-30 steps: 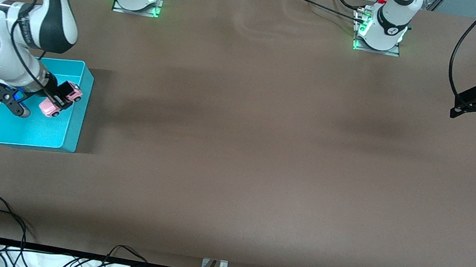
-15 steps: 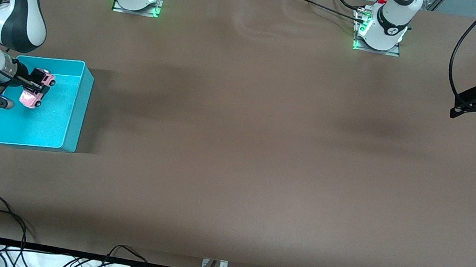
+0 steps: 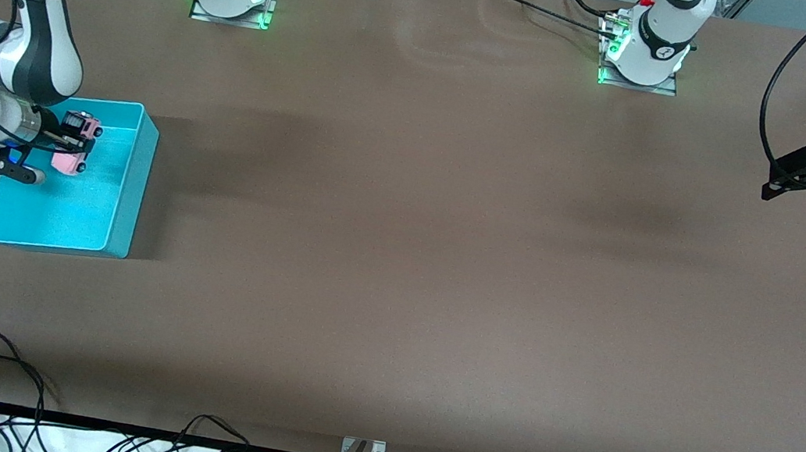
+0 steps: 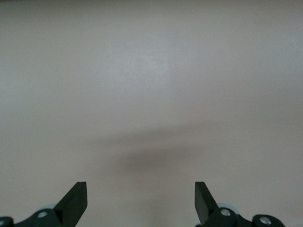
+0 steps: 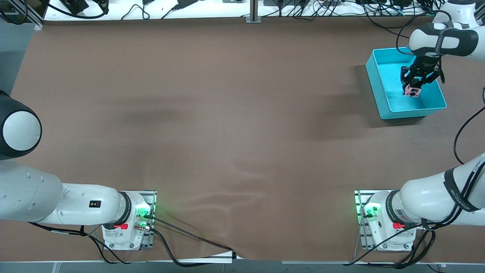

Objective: Wind and store pink jeep toy

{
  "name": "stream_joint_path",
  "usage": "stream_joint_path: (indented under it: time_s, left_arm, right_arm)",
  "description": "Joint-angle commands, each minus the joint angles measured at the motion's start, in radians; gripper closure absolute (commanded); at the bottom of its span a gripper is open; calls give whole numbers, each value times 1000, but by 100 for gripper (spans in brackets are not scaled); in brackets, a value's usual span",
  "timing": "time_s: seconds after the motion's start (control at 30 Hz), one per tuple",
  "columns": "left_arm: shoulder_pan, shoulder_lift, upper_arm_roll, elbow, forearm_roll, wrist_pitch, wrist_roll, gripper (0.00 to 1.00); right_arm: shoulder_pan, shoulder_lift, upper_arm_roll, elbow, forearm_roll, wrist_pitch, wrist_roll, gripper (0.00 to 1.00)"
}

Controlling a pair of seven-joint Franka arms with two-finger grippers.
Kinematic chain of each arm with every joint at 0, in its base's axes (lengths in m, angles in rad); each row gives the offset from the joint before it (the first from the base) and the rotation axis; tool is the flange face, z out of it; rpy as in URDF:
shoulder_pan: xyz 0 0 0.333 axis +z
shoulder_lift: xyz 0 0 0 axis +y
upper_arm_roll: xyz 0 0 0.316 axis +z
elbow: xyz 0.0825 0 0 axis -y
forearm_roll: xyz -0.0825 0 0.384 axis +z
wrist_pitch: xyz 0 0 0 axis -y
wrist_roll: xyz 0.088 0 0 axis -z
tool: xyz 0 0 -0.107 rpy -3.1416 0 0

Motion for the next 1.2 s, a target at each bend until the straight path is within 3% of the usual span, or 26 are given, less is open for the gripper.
stream_joint_path:
  time_s: [0.0, 0.2, 0.63, 0.77, 0.83, 0.93, 0.97, 1.0, 1.17]
  left_arm:
    - [1, 23, 3, 30, 4, -9, 20, 0]
    - [1, 29, 1, 30, 2, -9, 20, 0]
    - [1, 32, 3, 30, 5, -7, 18, 0]
    - [1, 33, 3, 30, 5, -7, 18, 0]
    - [1, 35, 3, 30, 4, -7, 18, 0]
    - [6, 33, 3, 24, -2, -7, 18, 0]
    - [7, 32, 3, 20, -2, -7, 17, 0]
    - [7, 30, 3, 20, -1, -7, 14, 0]
    - [7, 29, 0, 15, -1, -9, 12, 0]
  right_arm:
    - [-17, 12, -20, 6, 10, 35, -26, 100]
    - [-20, 38, -64, 8, -13, 105, -28, 100]
    - [-37, 140, -79, 4, -25, 182, -12, 98]
    - [-43, 147, -79, 3, -24, 182, -12, 57]
    - [-43, 158, -79, 3, -24, 182, -12, 25]
    - [-42, 158, -79, 3, -25, 180, -9, 16]
    - [-42, 157, -79, 3, -25, 180, -3, 4]
    - [-42, 154, -79, 3, -27, 177, 4, 0]
    - [-40, 132, -78, 1, -30, 162, 29, 0]
